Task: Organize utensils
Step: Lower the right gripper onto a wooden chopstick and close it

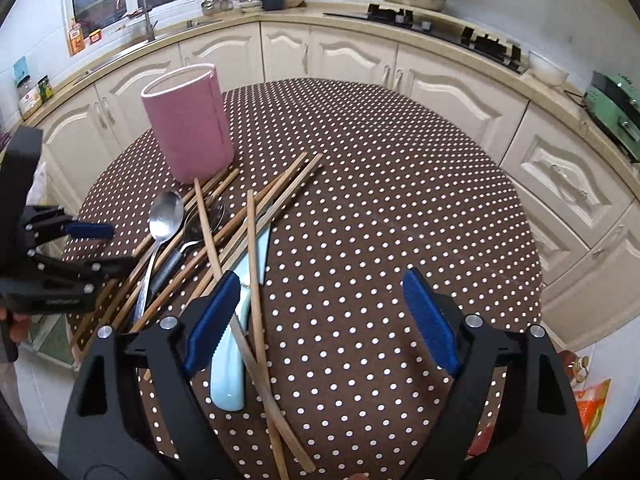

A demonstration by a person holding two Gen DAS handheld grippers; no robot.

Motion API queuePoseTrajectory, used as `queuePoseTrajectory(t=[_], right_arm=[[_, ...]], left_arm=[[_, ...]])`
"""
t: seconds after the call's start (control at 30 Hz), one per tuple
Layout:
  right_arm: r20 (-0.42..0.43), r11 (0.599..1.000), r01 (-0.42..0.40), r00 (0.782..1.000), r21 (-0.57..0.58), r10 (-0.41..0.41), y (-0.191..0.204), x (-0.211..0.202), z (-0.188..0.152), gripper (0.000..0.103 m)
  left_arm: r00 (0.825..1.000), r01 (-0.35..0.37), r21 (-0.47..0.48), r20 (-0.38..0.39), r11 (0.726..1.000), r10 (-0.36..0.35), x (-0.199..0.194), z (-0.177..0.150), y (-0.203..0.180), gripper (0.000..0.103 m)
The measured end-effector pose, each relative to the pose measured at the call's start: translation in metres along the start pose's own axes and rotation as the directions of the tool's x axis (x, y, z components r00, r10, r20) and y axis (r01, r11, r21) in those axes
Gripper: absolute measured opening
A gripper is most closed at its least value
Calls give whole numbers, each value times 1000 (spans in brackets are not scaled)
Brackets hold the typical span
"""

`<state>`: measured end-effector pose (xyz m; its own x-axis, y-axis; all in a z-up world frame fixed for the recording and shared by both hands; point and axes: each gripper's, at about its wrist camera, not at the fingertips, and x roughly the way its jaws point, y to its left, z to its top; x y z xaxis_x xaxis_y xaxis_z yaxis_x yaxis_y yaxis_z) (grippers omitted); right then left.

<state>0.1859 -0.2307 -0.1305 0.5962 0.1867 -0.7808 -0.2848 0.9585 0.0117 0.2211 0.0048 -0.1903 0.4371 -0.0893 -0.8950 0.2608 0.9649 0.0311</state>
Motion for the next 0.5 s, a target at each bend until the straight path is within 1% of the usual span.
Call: queuePoseTrajectory(t=[0.03, 0.07, 0.1, 0.13, 0.17, 0.2, 0.27, 0.33, 0.4, 0.43, 0.5], right_arm=[[-11, 1000, -5, 1000, -2, 5, 0, 2, 1, 77], [-25, 1000, -13, 1000, -3, 13, -1, 5, 1, 73], [-40, 1000, -24, 999, -3, 24, -2, 8, 2, 67], [-55, 999, -39, 998, -2, 38, -2, 11, 3, 65], [-67, 999, -53, 996, -1, 53, -2, 13, 3, 59], [-85, 997, -71, 994, -2, 70, -2, 16, 5, 56], [-113, 995, -101, 989, -3, 100, -1, 21, 8, 54], [-141, 992, -123, 983, -8, 121, 0, 26, 11, 50], [-164, 988, -153, 975, -13, 149, 3, 30, 14, 44], [-177, 987, -163, 971, -13, 158, 4, 32, 15, 43], [-217, 986, -165, 964, -24, 156, 6, 40, 15, 35]], left_arm=[[1000, -4, 4, -3, 1000, 4, 3, 4, -1, 58], [1000, -6, 7, -6, 1000, 7, 5, 7, -2, 58], [1000, -4, 10, -9, 1000, 4, 7, 10, -3, 53], [1000, 2, 13, -12, 1000, -2, 6, 15, -3, 48], [1000, 12, 15, -15, 1000, -11, 6, 18, -3, 46], [1000, 21, 17, -15, 1000, -21, 5, 19, -2, 42], [999, 31, 13, -17, 999, -31, 6, 24, -3, 36], [1000, 25, -1, -15, 1000, -25, 8, 31, 0, 21], [1000, 28, -24, -10, 999, -28, 7, 28, 6, 11], [999, 41, -45, -9, 998, -41, 6, 27, 11, 9], [998, 61, -66, -6, 996, -62, 5, 23, 16, 9]])
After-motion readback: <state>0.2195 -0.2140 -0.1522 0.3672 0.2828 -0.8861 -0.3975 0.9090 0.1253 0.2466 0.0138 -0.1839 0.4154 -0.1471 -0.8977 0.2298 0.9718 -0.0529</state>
